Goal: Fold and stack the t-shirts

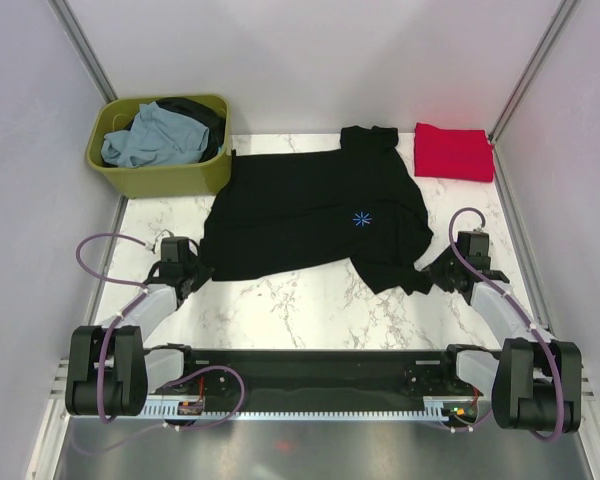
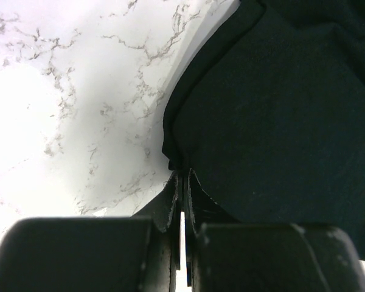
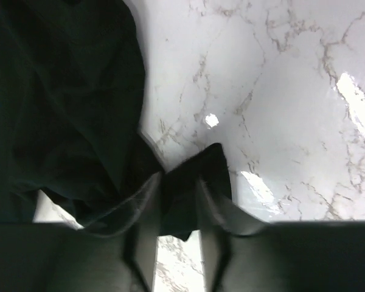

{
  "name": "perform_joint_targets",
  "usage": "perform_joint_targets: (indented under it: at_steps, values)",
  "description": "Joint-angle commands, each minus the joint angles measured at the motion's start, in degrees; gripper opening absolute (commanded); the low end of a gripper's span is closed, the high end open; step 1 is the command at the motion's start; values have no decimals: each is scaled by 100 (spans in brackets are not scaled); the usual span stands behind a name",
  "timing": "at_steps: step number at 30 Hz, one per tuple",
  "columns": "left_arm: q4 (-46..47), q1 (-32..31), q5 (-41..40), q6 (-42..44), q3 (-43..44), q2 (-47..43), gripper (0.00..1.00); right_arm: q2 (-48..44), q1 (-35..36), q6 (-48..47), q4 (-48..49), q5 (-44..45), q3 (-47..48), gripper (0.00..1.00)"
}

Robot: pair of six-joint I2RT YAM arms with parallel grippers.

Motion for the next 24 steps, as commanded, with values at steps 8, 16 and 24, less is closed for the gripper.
perform_joint_targets:
  at_steps: [8,16,24]
  values:
    - [241,25,47,178,19,50,2,-147,-19,-154,182,-12,178,0]
    - [-57,16,1110,55,283,-679,2,-1104,-10,-346,-1027,137,1608,0]
    - [-1743,25,1656,415,1825,-2383,2,-1949,-19,-796,-2533,919,4181,0]
